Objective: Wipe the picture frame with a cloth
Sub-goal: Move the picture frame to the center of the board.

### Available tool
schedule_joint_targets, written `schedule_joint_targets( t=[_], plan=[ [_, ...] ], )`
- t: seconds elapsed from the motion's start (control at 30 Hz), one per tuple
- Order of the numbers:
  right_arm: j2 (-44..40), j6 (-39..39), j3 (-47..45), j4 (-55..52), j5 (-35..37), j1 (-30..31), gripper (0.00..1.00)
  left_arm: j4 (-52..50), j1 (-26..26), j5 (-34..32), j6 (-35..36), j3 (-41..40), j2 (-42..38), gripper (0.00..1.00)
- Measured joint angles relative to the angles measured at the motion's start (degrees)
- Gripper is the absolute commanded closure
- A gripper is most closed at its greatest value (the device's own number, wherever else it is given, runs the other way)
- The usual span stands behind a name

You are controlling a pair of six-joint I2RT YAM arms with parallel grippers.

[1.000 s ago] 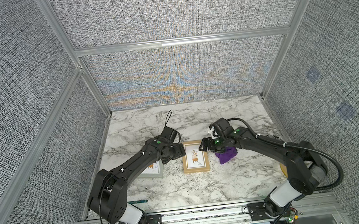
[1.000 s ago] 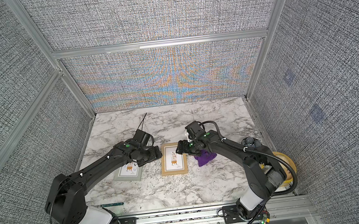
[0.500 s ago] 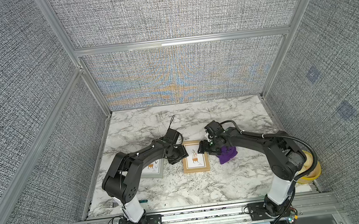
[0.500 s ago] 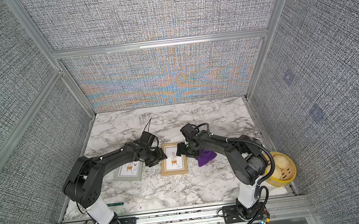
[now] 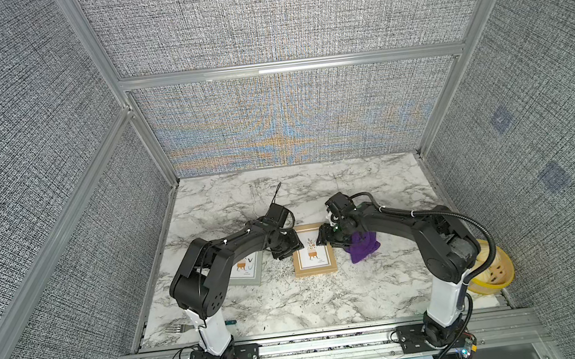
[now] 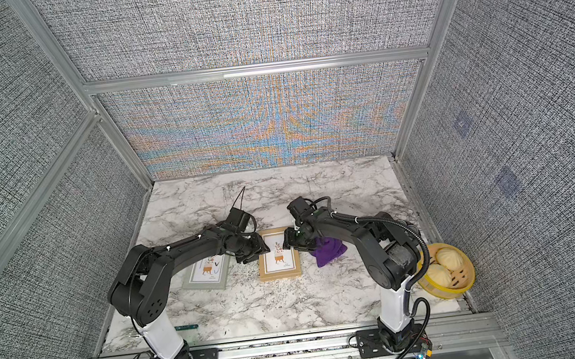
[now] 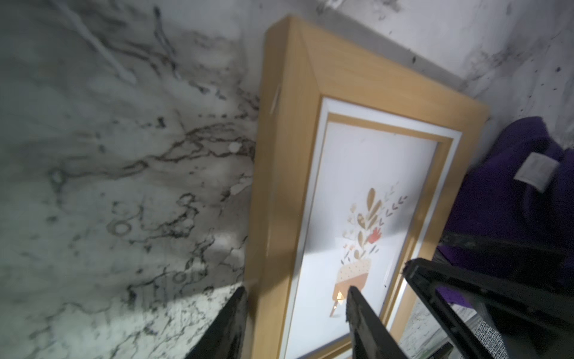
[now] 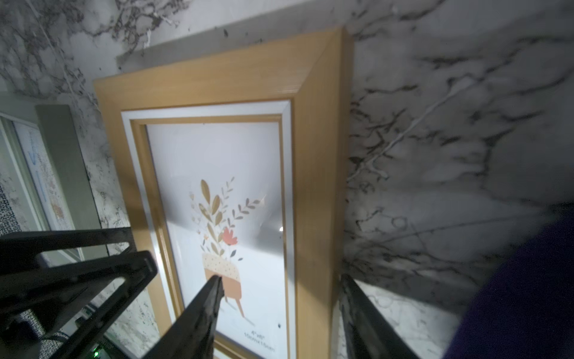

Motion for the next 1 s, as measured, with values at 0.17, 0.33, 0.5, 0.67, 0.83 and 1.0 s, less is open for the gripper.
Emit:
schedule_joint_targets(
  t=[0.17,0.33,0.5,0.67,0.83,1.0],
  plan=[
    [1.73,0.04,1.75,-0.31,0.04,-1.16,0.39,-0.87,0.15,-0.46,1.07,3.58,2.78,0.49],
    [4.11,-0.66,4.52,0.04,0.00,-3.91,0.39,-1.73,0.20,-0.85,2.62,9.22,8.02,0.49],
    [6.67,-1.97,8.13,1.49,0.28,-6.62,0.40,-2.56,0.50,-0.92,3.41,15.10,12.61,0.49],
    [8.83,-2.71,10.80,3.08,0.55,-8.72,0.39,-3.39,1.31,-1.25,4.66,22.01,17.42,0.49],
    [11.28,-2.99,13.25,4.11,1.51,-10.58,0.40,-3.45,2.10,-1.25,5.95,30.42,23.19,0.49],
    [13.25,-3.21,15.65,5.11,2.27,-12.22,0.39,-3.13,2.27,-1.36,6.38,36.20,27.10,0.48]
  ],
)
